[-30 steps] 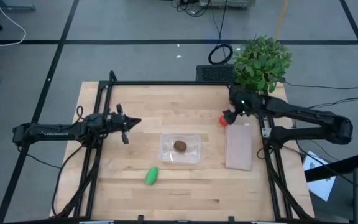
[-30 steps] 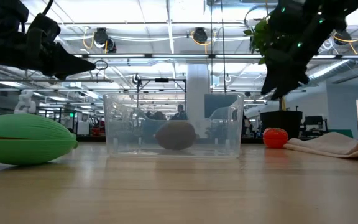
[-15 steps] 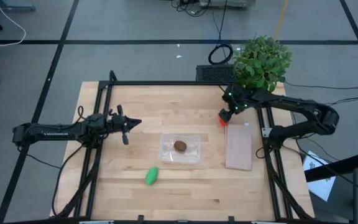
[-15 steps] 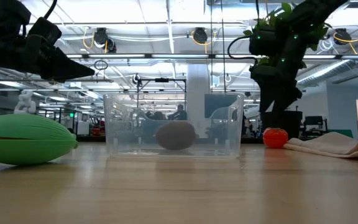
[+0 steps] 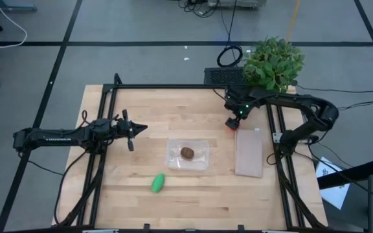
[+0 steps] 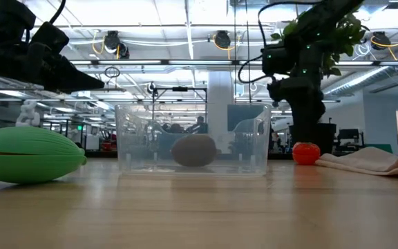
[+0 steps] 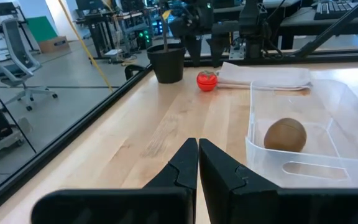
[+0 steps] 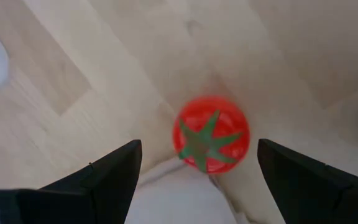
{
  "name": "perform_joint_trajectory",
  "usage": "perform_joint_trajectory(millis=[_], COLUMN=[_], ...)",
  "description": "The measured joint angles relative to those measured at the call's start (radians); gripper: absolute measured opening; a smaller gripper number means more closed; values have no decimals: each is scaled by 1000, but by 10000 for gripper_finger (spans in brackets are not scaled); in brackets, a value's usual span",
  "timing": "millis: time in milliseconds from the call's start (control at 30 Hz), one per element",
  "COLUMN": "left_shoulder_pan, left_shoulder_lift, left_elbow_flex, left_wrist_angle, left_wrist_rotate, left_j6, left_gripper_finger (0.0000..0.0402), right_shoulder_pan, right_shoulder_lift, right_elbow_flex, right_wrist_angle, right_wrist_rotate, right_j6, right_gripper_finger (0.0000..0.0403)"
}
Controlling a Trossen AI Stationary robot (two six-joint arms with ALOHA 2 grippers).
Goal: Pick and placing Produce into tupperware
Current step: Put the tomato into the transparent bin
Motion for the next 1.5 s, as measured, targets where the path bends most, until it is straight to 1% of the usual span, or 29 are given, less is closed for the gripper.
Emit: perform_joint_trajectory(millis=[133,400,600,633,1000,1300,1500], left_shoulder_pan=[0,0,0,0,0,0,0], left_shoulder_lift=[0,0,0,0,0,0,0], left_elbow_flex=[0,0,0,0,0,0,0], left_wrist_angle=[0,0,-2,-2,-19,-22,-22], left_wrist_rotate=[0,0,0,0,0,1,1], left_j6=[0,0,0,0,0,0,0], left_gripper_finger=[19,19,19,19,19,19,19], right_shoulder_pan=[8,12,51,55,87,90,89], right_shoulder_lift=[35,37,37,37,37,37,36], right_elbow_flex=[0,-1,-1,-1,-1,-2,-10], right_wrist_angle=[-27,-13,-13,-12,2,2,34], right_wrist_rotate=[0,10,134,141,134,132,134], right_j6=[-11,-37,-164,-188,-411,-471,-463], right_gripper_finger=[313,313,313,313,313,313,313])
